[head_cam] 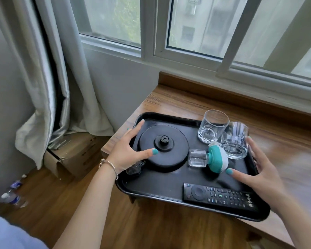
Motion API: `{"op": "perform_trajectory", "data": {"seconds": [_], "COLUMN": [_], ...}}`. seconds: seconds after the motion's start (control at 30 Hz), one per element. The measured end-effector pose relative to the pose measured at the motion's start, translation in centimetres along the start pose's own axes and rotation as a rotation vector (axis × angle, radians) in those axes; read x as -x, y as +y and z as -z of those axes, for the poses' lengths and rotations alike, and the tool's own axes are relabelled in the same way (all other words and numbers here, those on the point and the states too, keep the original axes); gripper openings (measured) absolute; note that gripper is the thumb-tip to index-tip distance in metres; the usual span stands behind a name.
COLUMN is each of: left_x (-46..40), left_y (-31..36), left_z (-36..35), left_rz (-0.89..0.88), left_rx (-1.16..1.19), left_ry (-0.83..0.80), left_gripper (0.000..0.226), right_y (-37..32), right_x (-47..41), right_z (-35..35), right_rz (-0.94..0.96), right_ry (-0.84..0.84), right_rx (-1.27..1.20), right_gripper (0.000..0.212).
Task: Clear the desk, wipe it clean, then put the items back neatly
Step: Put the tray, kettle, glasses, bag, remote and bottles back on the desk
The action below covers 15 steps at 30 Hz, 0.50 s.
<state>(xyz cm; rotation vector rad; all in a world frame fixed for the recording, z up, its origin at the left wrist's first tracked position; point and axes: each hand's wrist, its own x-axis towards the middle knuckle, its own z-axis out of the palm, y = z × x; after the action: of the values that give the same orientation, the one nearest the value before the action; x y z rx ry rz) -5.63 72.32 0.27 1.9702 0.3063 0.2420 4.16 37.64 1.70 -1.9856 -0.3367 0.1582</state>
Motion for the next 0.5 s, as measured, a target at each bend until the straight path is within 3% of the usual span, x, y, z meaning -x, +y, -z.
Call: {"op": "perform_trajectory", "data": {"seconds": [0.3, 0.5], "left_x": [-9.1, -16.3], "left_y": [-1.9, -4.3], "left_z": [2.3, 2.1], "left_rz": [-0.041, -0.026], "left_rx": [0.022, 0.133], "left_ry": [-0.074, -0.093], "left_gripper": [0.095, 0.07], "right_y": [0.4, 1.6], "right_x": [-6.2, -12.1], "right_z": [-3.5, -4.9], "right_rz": [-0.024, -0.021], "right_ry": [0.074, 0.114], "right_rx": [-0.018, -0.062], "right_gripper": [0.106, 0.104]}}
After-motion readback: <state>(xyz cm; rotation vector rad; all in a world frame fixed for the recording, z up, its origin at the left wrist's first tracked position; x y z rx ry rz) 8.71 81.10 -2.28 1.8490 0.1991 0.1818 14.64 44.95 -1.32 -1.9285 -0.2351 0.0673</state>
